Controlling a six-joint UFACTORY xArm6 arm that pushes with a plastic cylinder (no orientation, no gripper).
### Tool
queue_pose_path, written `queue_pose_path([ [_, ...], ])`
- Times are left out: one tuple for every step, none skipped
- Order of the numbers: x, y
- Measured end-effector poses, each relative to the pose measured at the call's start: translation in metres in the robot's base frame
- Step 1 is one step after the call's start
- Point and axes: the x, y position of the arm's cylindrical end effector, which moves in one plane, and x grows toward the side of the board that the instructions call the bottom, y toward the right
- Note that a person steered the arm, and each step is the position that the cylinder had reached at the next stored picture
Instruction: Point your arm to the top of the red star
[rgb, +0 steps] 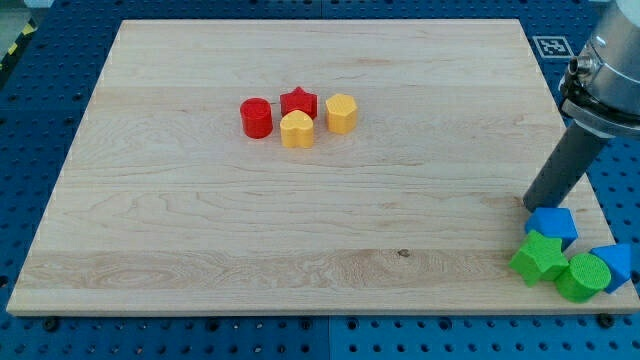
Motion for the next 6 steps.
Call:
queue_pose_path([
  [-0.02,0.007],
  [-0.084,-0.03],
  [-0.169,-0.091],
  [-0.217,-0.162],
  [-0.219,-0.217],
  [-0.218,-0.255],
])
